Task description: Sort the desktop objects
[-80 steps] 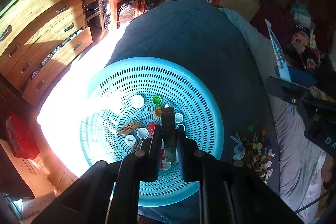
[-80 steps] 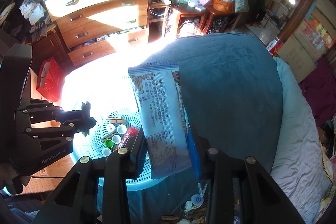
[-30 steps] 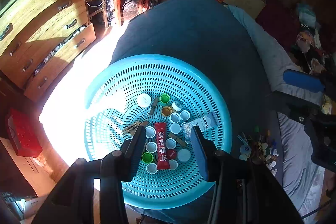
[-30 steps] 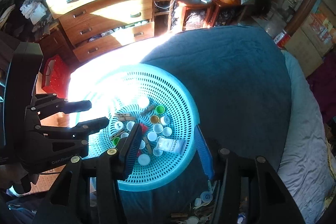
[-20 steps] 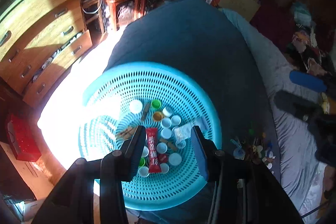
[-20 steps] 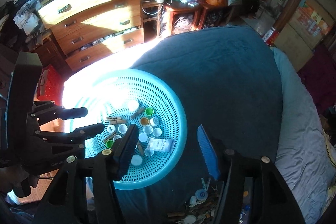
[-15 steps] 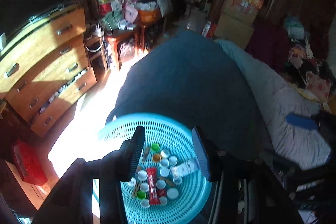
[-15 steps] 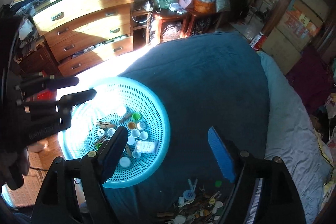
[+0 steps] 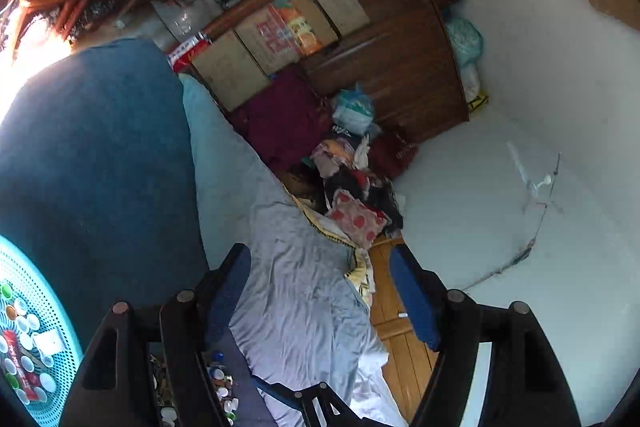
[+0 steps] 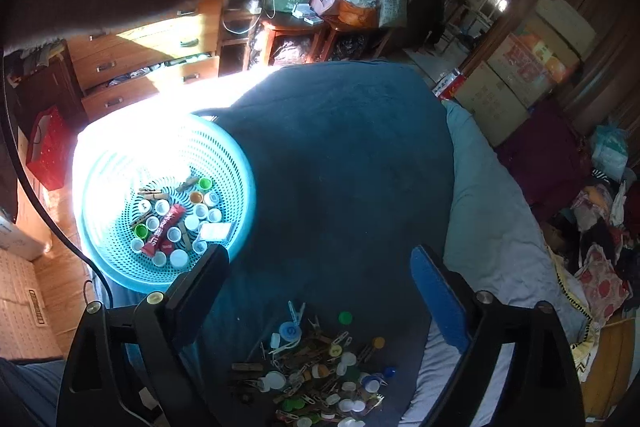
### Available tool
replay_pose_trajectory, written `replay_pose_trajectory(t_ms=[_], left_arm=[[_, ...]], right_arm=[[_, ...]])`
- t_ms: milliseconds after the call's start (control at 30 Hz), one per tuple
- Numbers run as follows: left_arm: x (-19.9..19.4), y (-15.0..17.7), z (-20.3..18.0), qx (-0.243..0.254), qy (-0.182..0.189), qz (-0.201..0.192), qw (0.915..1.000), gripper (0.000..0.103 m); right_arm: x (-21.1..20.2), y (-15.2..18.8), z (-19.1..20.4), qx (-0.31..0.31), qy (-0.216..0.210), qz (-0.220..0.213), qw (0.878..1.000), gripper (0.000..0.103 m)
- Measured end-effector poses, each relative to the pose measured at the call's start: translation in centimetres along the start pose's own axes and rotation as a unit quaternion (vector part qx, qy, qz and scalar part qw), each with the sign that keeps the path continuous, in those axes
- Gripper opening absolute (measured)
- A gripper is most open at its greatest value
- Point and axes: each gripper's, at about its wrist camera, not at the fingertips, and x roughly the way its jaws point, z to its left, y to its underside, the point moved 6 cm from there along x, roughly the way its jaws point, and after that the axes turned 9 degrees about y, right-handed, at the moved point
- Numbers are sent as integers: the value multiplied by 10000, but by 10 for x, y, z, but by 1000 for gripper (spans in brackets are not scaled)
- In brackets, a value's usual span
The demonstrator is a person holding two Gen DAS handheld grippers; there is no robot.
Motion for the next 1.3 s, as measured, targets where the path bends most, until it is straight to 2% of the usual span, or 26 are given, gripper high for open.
replay_pose_trajectory(t_ms=[100,233,433,500,533,767,1300], left_arm=[[32,24,-2,28,110,643,9979,73],[57,40,1,-132,245,1026,9943,74],[71,52,6,-311,238,966,9946,78],[78,74,8,-354,228,939,9947,79],[79,76,10,-371,202,929,9948,80],[68,67,18,-408,95,794,9960,86],[59,59,35,-500,-68,751,9959,86]], right_arm=[[-3,7,-8,23,57,4,10000,94],[-2,12,-14,70,41,27,10000,94],[-4,16,-14,86,-46,29,9999,94],[-4,16,-15,112,-55,28,9999,95],[-4,16,-15,120,-50,34,9999,96],[-4,15,-16,233,-79,42,9997,99],[-9,19,-12,291,-119,119,9994,99]])
